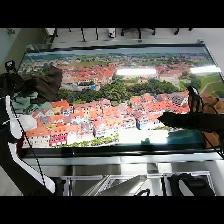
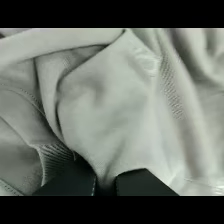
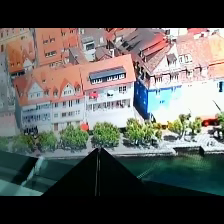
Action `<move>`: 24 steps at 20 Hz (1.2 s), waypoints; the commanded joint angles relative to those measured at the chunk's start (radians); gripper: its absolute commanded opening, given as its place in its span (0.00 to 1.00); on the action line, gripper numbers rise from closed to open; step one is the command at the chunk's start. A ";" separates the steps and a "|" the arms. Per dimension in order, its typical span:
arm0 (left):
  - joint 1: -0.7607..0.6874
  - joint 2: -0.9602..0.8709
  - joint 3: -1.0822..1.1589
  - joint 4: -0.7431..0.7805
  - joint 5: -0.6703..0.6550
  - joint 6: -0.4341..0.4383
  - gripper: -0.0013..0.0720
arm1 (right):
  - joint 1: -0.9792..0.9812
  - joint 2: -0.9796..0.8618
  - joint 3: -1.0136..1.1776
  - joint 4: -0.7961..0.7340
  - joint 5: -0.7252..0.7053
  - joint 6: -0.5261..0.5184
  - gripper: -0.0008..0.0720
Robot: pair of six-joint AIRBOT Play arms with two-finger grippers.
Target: Fold the shirts.
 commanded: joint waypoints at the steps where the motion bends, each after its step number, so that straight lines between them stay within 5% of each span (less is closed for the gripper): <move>1: -0.049 0.110 0.003 -0.003 -0.053 -0.001 0.04 | 0.001 0.000 0.000 0.000 0.000 0.000 0.05; 5: -0.174 0.340 0.003 -0.006 -0.099 -0.001 0.04 | 0.001 0.000 0.000 0.000 0.000 0.000 0.05; 11: -0.451 0.628 0.002 -0.395 0.039 0.015 0.04 | 0.001 0.000 0.000 0.000 0.000 0.000 0.05; 15: -0.668 0.641 -0.019 -0.384 0.177 -0.071 0.04 | 0.001 0.000 0.000 0.000 0.000 0.000 0.05; 21: -0.844 0.555 -0.384 -0.385 0.187 -0.104 0.04 | 0.001 0.000 0.000 0.000 0.000 0.000 0.05; 22: -0.845 0.532 -0.436 -0.385 0.187 -0.104 0.09 | 0.001 -0.001 0.000 0.000 0.005 0.000 0.05; 23: -0.841 0.512 -0.478 -0.386 0.188 -0.104 0.45 | 0.001 -0.004 0.000 0.000 0.034 0.000 0.05; 24: -0.832 0.497 -0.508 -0.388 0.195 -0.105 0.72 | 0.001 -0.008 0.000 0.000 0.074 0.000 0.05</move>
